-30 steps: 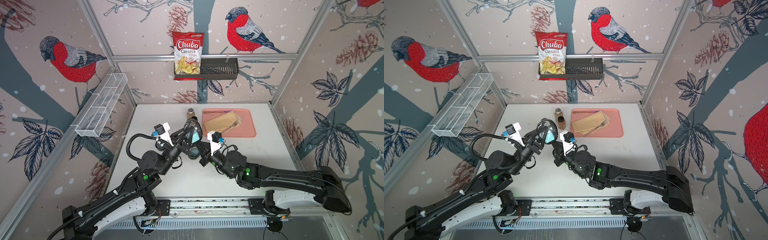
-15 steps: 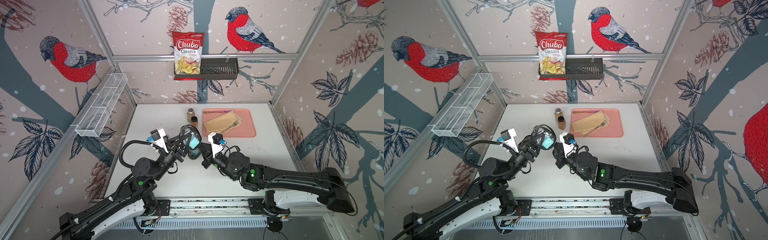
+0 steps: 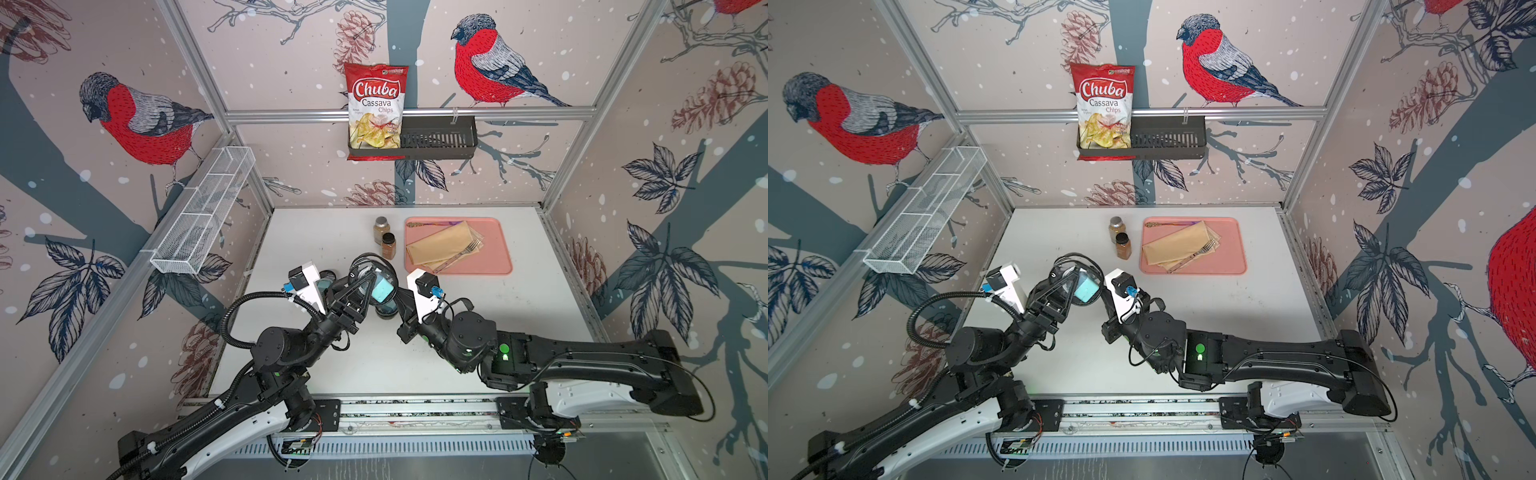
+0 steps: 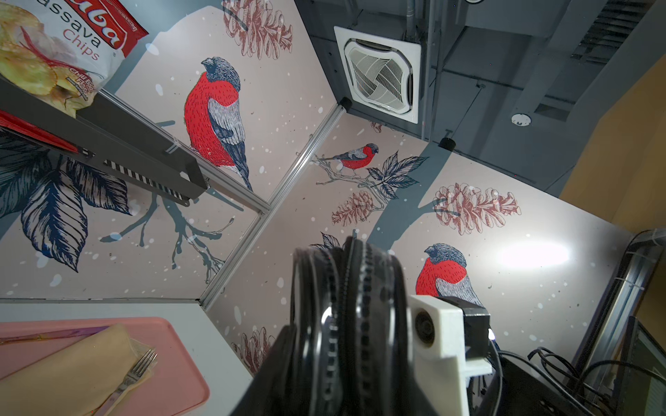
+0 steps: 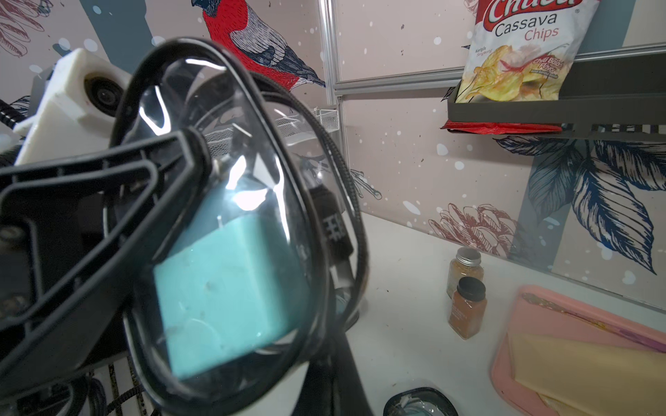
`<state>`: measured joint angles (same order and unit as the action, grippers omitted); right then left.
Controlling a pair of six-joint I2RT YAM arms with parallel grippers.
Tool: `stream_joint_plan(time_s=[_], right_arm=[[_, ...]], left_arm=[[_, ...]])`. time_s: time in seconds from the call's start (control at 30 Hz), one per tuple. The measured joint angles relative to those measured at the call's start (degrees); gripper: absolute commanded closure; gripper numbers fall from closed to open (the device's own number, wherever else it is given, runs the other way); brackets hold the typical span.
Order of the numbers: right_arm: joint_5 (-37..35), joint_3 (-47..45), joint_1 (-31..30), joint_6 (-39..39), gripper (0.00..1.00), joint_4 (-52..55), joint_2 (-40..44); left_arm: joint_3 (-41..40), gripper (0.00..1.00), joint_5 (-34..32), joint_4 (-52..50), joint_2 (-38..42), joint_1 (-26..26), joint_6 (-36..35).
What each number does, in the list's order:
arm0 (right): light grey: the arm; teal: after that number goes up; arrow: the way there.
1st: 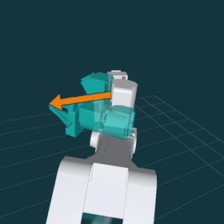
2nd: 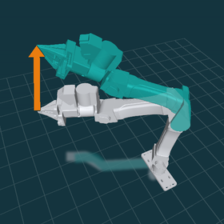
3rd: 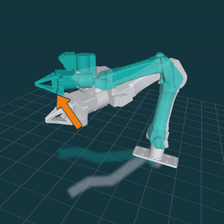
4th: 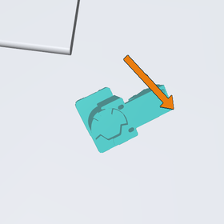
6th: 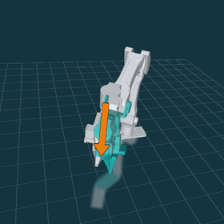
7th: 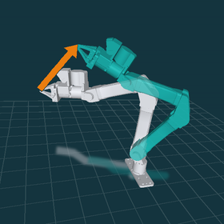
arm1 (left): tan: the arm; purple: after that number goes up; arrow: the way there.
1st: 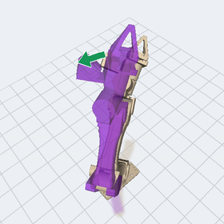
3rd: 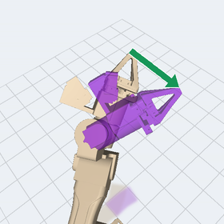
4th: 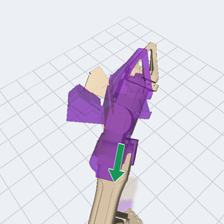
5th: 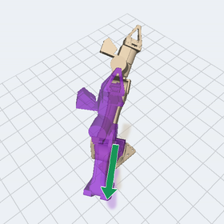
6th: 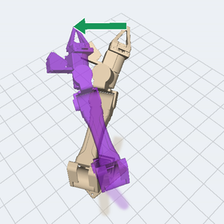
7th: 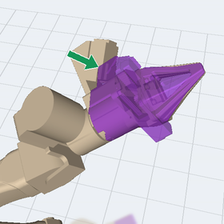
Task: Pack away charging kits
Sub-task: Zip the zipper on the storage bag.
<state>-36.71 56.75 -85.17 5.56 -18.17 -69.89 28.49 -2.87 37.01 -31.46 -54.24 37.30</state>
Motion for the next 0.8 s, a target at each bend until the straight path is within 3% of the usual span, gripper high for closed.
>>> stream_joint_plan(time_s=[0.27, 0.33, 0.57, 0.8], right_arm=[[1.11, 0.72, -0.24, 2.01, 1.0, -0.11, -1.33], [1.38, 0.52, -0.24, 2.34, 1.0, -0.26, -1.51], [2.14, -0.33, -0.26, 3.78, 1.0, -0.92, -1.57], [3.85, -3.87, 2.08, 4.85, 1.0, -1.11, 2.23]], left_arm=[[2.73, 0.6, 2.64, -1.79, -4.2, 0.0, -0.09], [3.43, 0.66, 2.62, -2.69, -4.81, 0.0, -0.22], [6.93, 0.98, 2.64, -7.63, -6.58, 0.0, -0.28], [12.35, 1.0, 2.23, -20.81, -6.43, 0.0, -2.47]])
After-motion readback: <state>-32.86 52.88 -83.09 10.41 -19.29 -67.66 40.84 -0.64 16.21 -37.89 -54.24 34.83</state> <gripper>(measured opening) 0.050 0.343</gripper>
